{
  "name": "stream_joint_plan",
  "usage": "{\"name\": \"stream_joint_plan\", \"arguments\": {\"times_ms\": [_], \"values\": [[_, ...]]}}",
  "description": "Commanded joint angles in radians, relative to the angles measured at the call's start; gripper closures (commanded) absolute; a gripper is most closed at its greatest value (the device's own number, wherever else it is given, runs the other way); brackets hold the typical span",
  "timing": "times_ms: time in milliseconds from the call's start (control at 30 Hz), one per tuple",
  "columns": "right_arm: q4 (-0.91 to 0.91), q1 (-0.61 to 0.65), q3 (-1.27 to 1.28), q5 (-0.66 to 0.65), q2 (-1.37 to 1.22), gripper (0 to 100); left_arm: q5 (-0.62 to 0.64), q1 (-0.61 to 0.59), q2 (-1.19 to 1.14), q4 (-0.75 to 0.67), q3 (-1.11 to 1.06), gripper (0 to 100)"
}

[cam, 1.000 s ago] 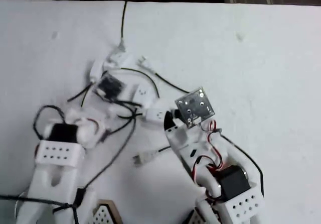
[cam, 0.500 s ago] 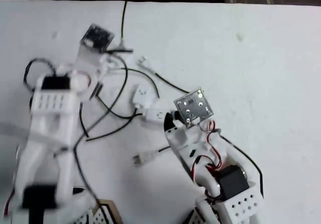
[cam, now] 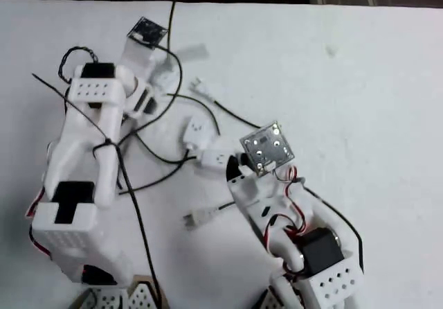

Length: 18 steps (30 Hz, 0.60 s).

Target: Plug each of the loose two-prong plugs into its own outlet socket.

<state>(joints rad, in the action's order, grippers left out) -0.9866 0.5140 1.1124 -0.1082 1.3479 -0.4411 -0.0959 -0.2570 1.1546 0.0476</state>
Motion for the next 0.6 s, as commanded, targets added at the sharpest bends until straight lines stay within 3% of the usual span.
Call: {"name": "stream_joint_plan", "arguments": {"times_ms": [0, 300, 467, 567], "values": [[0.022, -0.001, -0.005, -0.008, 0.01, 98.0, 0.02, -0.012, 0.01, 0.101, 0.115, 69], [0.016, 0.001, -0.005, -0.012, 0.008, 97.8, 0.028, -0.041, 0.01, 0.559, 0.4, 70], [0.021, -0.004, -0.011, -0.012, -0.051, 97.8, 0.02, -0.042, 0.01, 0.615, 0.399, 82], [0.047, -0.025, -0.037, -0.012, -0.159, 97.8, -0.002, -0.03, 0.01, 0.609, 0.351, 83]]}}
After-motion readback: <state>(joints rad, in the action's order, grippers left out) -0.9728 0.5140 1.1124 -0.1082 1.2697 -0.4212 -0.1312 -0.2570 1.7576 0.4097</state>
